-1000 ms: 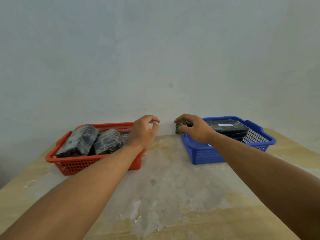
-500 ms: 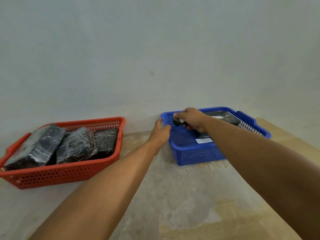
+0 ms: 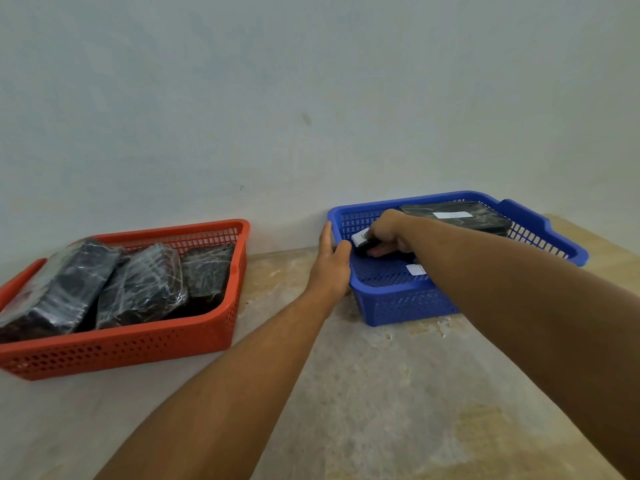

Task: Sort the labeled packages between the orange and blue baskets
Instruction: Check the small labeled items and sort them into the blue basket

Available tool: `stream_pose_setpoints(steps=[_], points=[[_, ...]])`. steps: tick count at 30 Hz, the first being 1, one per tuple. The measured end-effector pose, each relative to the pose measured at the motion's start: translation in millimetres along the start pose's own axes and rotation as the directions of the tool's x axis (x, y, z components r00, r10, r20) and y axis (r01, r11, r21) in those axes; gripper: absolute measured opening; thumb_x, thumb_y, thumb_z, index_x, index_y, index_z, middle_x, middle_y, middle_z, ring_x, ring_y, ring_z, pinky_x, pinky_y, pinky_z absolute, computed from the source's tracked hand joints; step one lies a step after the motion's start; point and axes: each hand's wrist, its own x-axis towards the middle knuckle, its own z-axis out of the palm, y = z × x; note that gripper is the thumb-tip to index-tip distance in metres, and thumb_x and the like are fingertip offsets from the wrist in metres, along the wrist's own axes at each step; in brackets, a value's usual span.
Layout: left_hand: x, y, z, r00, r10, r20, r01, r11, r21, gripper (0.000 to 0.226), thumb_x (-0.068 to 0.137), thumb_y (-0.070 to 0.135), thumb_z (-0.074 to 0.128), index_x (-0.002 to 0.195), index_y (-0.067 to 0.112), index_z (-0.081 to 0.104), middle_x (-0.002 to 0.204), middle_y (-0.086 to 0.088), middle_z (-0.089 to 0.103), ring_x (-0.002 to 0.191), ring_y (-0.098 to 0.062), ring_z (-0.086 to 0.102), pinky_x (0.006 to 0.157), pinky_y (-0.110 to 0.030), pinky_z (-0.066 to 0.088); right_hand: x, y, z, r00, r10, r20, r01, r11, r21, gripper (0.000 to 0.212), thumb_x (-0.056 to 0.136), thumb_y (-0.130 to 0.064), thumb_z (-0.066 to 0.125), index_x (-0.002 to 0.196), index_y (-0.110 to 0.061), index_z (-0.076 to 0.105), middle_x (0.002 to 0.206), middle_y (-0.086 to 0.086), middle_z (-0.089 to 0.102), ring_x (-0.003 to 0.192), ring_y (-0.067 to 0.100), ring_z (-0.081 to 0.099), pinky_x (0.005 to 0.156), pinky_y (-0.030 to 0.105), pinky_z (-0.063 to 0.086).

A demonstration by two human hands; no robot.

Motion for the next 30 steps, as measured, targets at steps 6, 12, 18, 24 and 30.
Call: stream_pose_setpoints(steps=[6,12,18,24,30], points=[[-0.9,-0.5,0.2,1.0,0.001,-0.004,-0.001,1.0,0.003,0.06,0.097,0.034,0.04,0.151,0.046,0.016,0.127,-0.004,0.058,0.099,-0.029,0.065,0.088,-0.055,0.053,9.8,0.1,3.0,0.998,0.004,-0.063,-0.013,0.99,-0.14,0.021,0.094,-0.02,0.068,0.097,-0.002,0.059,0.107,0.021,0.067,0.092,0.033,0.073,0.078,0.044,0.062],[2.6,-4.9,0.2,0.999,0.032,-0.018,-0.032,0.999,0.006,0.06,0.097,0.034,0.04,0.152,0.043,0.018,0.122,0.0,0.055,0.101,-0.025,0.063,0.09,-0.051,0.052,11.4,-5.3,8.6,0.996,-0.092,-0.017,0.087,0.978,-0.191,0.015,0.088,-0.009,0.07,0.078,-0.008,0.058,0.08,0.012,0.067,0.06,0.022,0.068,0.045,0.027,0.054],[2.5,-2.1,-2.8,0.998,0.065,-0.012,-0.064,0.997,0.048,0.061,0.097,0.034,0.041,0.153,0.038,0.017,0.122,0.002,0.057,0.104,-0.025,0.061,0.094,-0.049,0.049,-7.0,-13.4,1.9,0.978,-0.203,-0.053,0.166,0.905,-0.393,0.019,0.09,-0.009,0.059,0.072,-0.01,0.053,0.068,0.009,0.062,0.052,0.021,0.061,0.045,0.025,0.045],[-18.3,19.3,-16.0,0.987,0.142,-0.069,-0.125,0.97,0.206,0.057,0.1,0.034,0.042,0.153,0.025,0.023,0.149,-0.005,0.042,0.126,-0.02,0.048,0.087,-0.023,0.038,-62.9,-44.0,-17.3,0.872,-0.475,-0.12,0.286,0.694,-0.661,0.019,0.092,-0.019,0.051,0.093,-0.005,0.064,0.091,0.011,0.063,0.077,0.025,0.057,0.062,0.031,0.043],[-71.8,63.2,-89.7,0.942,0.309,-0.133,-0.3,0.95,0.086,0.027,0.094,0.021,0.05,0.116,0.022,0.066,0.114,0.0,0.069,0.102,-0.014,0.066,0.09,-0.04,0.053,-133.0,-67.8,16.9,0.632,-0.758,0.16,0.665,0.425,-0.614,0.011,0.09,-0.025,0.061,0.092,-0.017,0.067,0.09,-0.003,0.068,0.072,0.01,0.059,0.059,0.024,0.041]])
